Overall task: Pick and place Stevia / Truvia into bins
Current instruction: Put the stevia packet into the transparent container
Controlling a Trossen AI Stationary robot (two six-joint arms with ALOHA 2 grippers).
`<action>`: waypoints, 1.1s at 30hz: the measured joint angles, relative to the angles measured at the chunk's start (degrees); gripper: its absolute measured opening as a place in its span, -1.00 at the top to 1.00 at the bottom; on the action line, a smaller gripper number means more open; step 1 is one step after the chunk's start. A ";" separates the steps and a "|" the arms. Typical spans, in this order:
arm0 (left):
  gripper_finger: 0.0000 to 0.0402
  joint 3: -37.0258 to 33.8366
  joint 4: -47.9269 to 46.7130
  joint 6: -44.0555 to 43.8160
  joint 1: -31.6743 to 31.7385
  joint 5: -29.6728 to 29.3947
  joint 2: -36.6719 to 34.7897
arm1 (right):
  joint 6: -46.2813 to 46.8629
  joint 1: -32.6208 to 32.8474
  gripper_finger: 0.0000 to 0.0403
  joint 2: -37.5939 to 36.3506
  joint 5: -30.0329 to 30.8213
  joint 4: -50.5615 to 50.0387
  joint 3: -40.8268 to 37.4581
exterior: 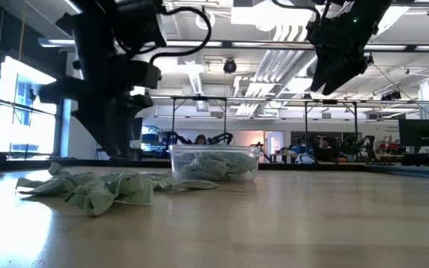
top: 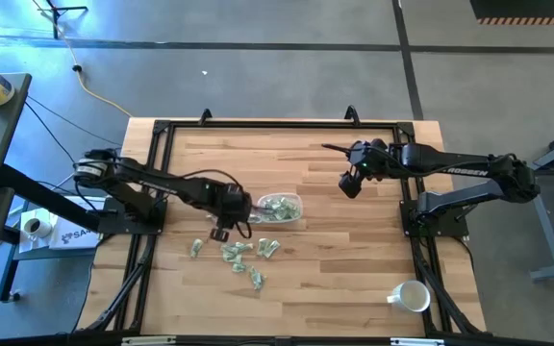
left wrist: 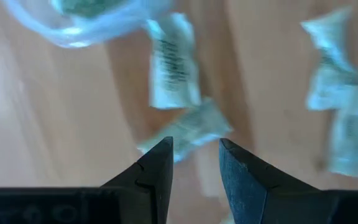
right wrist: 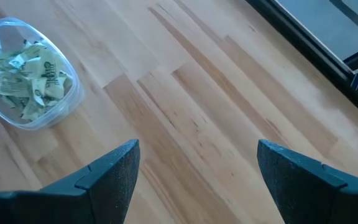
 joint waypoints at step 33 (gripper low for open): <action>0.73 -0.42 3.68 22.70 5.63 1.67 8.70 | 4.11 0.00 -0.56 0.00 1.14 -1.44 0.00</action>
